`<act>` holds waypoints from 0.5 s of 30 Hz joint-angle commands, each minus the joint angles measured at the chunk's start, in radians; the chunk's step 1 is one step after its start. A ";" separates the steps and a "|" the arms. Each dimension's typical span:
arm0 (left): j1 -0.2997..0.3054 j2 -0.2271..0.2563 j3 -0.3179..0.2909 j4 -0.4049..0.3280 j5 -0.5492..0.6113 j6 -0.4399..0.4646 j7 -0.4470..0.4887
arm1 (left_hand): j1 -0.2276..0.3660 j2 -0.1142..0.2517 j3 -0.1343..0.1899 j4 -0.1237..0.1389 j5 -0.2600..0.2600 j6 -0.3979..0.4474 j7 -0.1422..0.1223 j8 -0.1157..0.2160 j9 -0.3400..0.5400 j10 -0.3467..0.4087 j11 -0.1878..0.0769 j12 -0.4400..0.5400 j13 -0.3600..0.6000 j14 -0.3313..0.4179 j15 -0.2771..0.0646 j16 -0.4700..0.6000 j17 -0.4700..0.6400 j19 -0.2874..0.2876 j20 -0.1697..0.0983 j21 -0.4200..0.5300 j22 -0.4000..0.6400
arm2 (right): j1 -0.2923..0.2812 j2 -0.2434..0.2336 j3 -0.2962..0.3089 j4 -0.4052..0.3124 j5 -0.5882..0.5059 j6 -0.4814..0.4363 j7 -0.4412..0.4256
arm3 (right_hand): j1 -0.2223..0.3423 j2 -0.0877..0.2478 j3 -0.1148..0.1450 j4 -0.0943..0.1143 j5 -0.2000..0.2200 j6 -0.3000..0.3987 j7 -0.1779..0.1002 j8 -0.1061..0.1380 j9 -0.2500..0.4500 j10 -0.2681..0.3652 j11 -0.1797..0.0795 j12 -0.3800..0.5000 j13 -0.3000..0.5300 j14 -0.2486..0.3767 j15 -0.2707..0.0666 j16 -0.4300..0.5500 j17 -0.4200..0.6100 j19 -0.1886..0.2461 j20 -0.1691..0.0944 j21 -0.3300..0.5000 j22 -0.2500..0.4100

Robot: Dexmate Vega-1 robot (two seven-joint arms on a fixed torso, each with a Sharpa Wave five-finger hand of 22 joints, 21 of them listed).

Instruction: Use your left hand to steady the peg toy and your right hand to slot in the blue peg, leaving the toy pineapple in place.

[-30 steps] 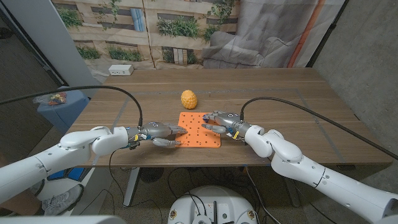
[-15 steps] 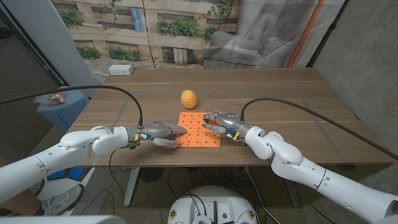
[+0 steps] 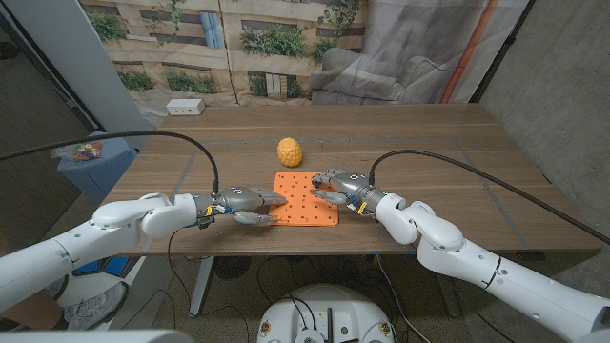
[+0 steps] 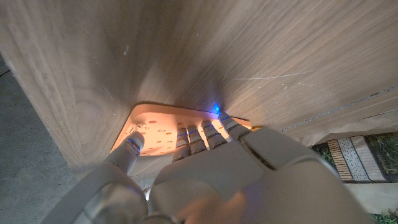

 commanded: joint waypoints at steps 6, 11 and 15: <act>-0.009 -0.006 0.005 0.002 -0.004 0.005 -0.010 | -0.008 0.081 0.003 0.006 -0.001 0.010 0.004 0.006 0.004 0.041 0.015 0.008 0.004 0.067 -0.024 0.010 0.004 0.008 -0.130 0.003 0.001 | -0.014 -0.006 0.045 -0.037 0.019 0.012 -0.064 | 0.007 0.050 0.005 -0.010 0.000 -0.001 0.003 0.000 0.002 0.007 0.007 0.001 0.003 0.004 -0.042 0.001 0.001 0.007 -0.046 0.003 0.001; -0.006 -0.003 0.003 -0.008 -0.002 0.014 -0.015 | -0.008 0.081 0.003 0.006 -0.001 0.009 0.004 0.005 0.004 0.039 0.014 0.007 0.004 0.064 -0.024 0.009 0.004 0.008 -0.130 0.003 0.001 | -0.019 -0.001 0.069 -0.029 0.059 0.042 -0.109 | 0.006 0.049 0.007 -0.013 0.000 -0.002 0.004 0.000 0.002 0.010 0.010 0.003 0.003 0.008 -0.043 0.003 0.000 0.016 -0.043 0.006 0.001; -0.001 -0.001 0.001 -0.014 -0.003 0.023 -0.014 | -0.008 0.081 0.004 0.007 -0.001 0.009 0.002 0.005 0.004 0.037 0.016 0.007 0.004 0.062 -0.023 0.009 0.004 0.008 -0.130 0.002 0.001 | -0.017 0.000 0.075 -0.026 0.068 0.055 -0.123 | 0.007 0.048 0.010 -0.017 -0.001 -0.003 0.003 0.000 0.002 0.010 0.011 0.004 0.003 0.012 -0.043 0.004 -0.001 0.027 -0.041 0.009 0.001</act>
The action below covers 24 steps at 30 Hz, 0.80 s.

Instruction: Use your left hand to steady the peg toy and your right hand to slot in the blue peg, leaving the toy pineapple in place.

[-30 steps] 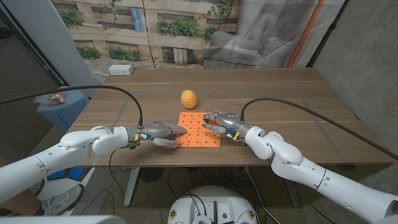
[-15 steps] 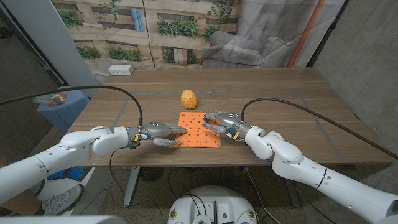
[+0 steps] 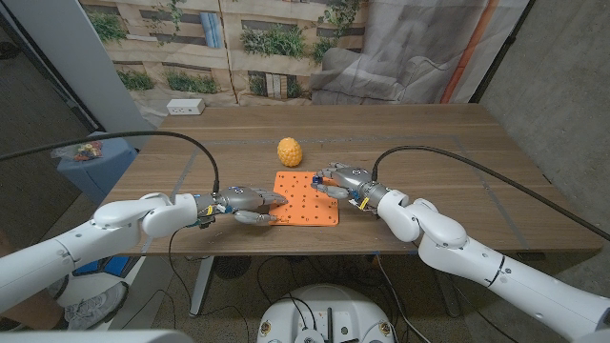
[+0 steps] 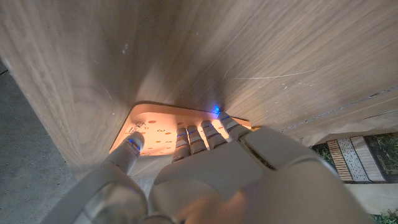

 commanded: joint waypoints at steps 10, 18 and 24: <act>0.008 0.006 -0.006 -0.023 -0.005 0.027 -0.011 | -0.008 0.082 0.002 0.005 -0.001 0.008 0.002 0.006 0.004 0.035 0.015 0.006 0.004 0.061 -0.022 0.009 0.004 0.009 -0.129 0.002 0.001 | -0.008 0.005 0.064 0.005 0.110 0.084 -0.129 | 0.007 0.045 0.009 -0.012 -0.002 -0.007 0.004 -0.002 0.002 0.006 0.008 0.002 0.002 0.009 -0.039 0.005 -0.003 0.020 -0.036 0.009 0.001; 0.017 0.013 -0.015 -0.022 -0.009 0.015 0.018 | -0.007 0.082 0.003 0.006 -0.001 0.011 0.001 0.008 0.004 0.035 0.013 0.006 0.004 0.060 -0.023 0.009 0.004 0.012 -0.128 0.003 0.001 | -0.009 0.006 0.091 0.020 0.169 0.091 -0.151 | 0.004 0.037 0.008 -0.018 -0.003 -0.016 -0.003 -0.004 0.001 -0.001 0.019 0.000 0.002 0.011 -0.034 0.005 -0.005 0.035 -0.031 0.012 0.001; 0.040 0.021 -0.032 -0.030 -0.018 0.020 0.055 | -0.006 0.085 0.005 0.007 0.000 0.023 -0.002 0.012 0.004 0.041 0.010 0.009 0.004 0.063 -0.028 0.010 0.004 0.015 -0.131 0.004 0.001 | -0.004 0.001 0.092 0.023 0.178 0.079 -0.150 | 0.002 0.036 0.009 -0.021 -0.004 -0.016 -0.002 -0.004 0.001 -0.002 0.025 0.000 0.002 0.017 -0.033 0.007 -0.006 0.046 -0.034 0.014 0.001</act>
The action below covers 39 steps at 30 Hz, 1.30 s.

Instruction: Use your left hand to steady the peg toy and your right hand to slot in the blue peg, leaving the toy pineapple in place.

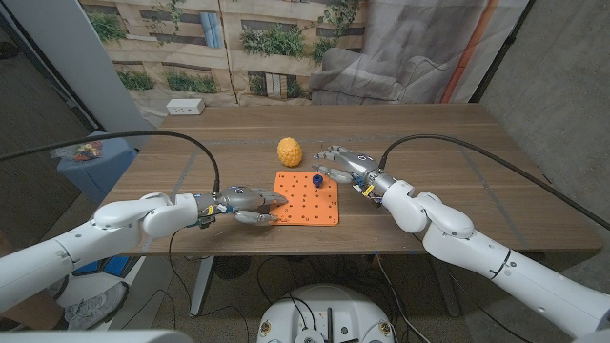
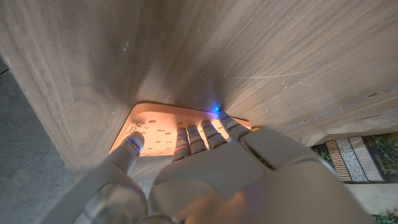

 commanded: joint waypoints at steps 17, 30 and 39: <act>0.096 0.032 -0.085 -0.076 -0.040 0.079 0.122 | -0.002 0.090 0.011 0.006 0.000 0.035 0.005 0.014 0.005 0.051 0.012 0.012 0.004 0.064 -0.028 0.010 0.004 0.019 -0.135 0.006 0.001 | -0.006 0.028 0.060 0.055 0.191 -0.018 -0.110 | -0.005 0.032 0.005 -0.013 -0.004 -0.026 0.005 -0.010 0.001 -0.023 0.029 -0.006 0.002 0.013 -0.032 0.006 0.000 0.031 -0.033 0.008 0.000; 0.158 0.018 -0.126 -0.121 -0.074 0.170 0.198 | -0.001 0.087 0.013 0.005 0.000 0.039 0.006 0.013 0.005 0.055 0.011 0.012 0.005 0.067 -0.029 0.011 0.003 0.027 -0.134 0.008 0.000 | -0.031 0.030 0.123 0.075 0.338 -0.002 -0.187 | -0.009 0.026 0.004 -0.022 -0.004 -0.050 0.002 -0.014 -0.001 -0.042 0.038 -0.008 0.000 0.021 -0.029 0.005 -0.004 0.049 -0.028 0.008 0.000; 0.185 0.005 -0.148 -0.131 -0.105 0.203 0.247 | 0.000 0.085 0.015 0.002 0.000 0.041 0.005 0.012 0.005 0.057 0.010 0.012 0.005 0.070 -0.031 0.011 0.003 0.033 -0.131 0.008 0.000 | -0.046 0.041 0.159 0.101 0.444 0.026 -0.231 | -0.012 0.026 0.003 -0.024 -0.004 -0.059 0.007 -0.014 -0.001 -0.046 0.039 -0.006 0.000 0.032 -0.034 0.008 -0.006 0.059 -0.030 0.009 0.000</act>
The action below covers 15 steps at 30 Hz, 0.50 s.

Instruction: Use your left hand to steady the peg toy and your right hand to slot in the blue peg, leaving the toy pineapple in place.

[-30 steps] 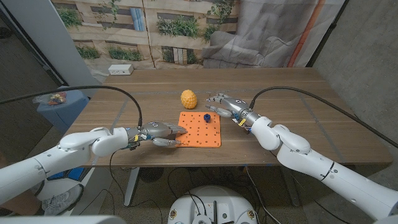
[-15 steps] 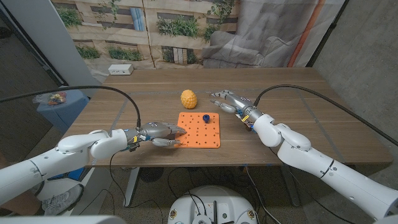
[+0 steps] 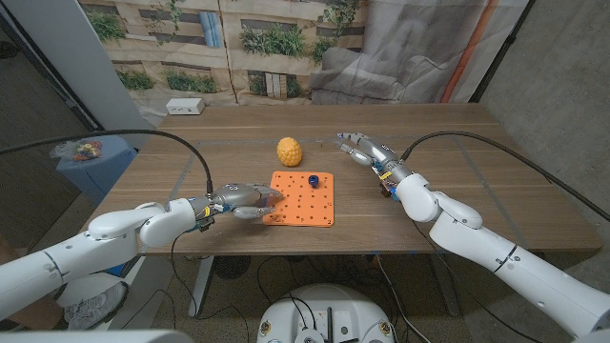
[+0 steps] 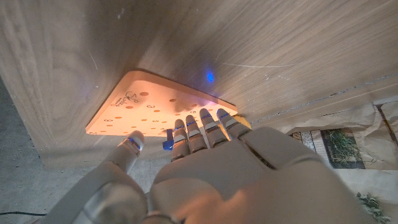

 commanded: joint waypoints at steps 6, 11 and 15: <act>0.030 -0.040 -0.032 -0.019 -0.038 0.071 0.078 | 0.001 0.084 0.010 -0.001 -0.001 0.009 0.000 -0.001 0.003 0.001 -0.007 -0.004 0.002 0.003 -0.051 0.000 0.003 0.016 -0.131 0.009 0.003 | -0.021 0.011 0.055 0.037 0.173 0.021 -0.091 | -0.009 0.021 0.003 -0.007 0.000 -0.009 0.006 0.002 0.003 -0.007 0.005 0.001 -0.001 0.001 -0.030 0.003 -0.001 0.010 -0.030 0.008 0.000; 0.027 -0.075 -0.032 -0.008 -0.058 0.092 0.108 | 0.002 0.084 0.011 -0.003 -0.001 0.010 0.000 -0.001 0.003 0.000 -0.007 -0.004 0.002 0.002 -0.051 -0.001 0.003 0.018 -0.129 0.009 0.003 | -0.032 0.018 0.078 0.039 0.239 0.014 -0.100 | -0.011 0.015 0.001 -0.012 0.000 -0.027 0.007 -0.001 0.003 -0.024 0.011 -0.002 -0.001 0.004 -0.024 0.001 -0.004 0.018 -0.028 0.007 0.000; 0.027 -0.107 -0.037 -0.001 -0.087 0.118 0.134 | 0.003 0.083 0.012 -0.004 -0.001 0.011 -0.001 -0.001 0.003 -0.001 -0.005 -0.005 0.002 0.001 -0.050 -0.001 0.003 0.020 -0.128 0.009 0.003 | -0.030 0.006 0.086 0.035 0.271 -0.002 -0.091 | -0.022 0.009 -0.004 -0.012 0.000 -0.062 0.011 -0.006 0.002 -0.050 0.019 -0.007 -0.002 0.003 -0.016 -0.002 -0.005 0.020 -0.025 0.004 0.000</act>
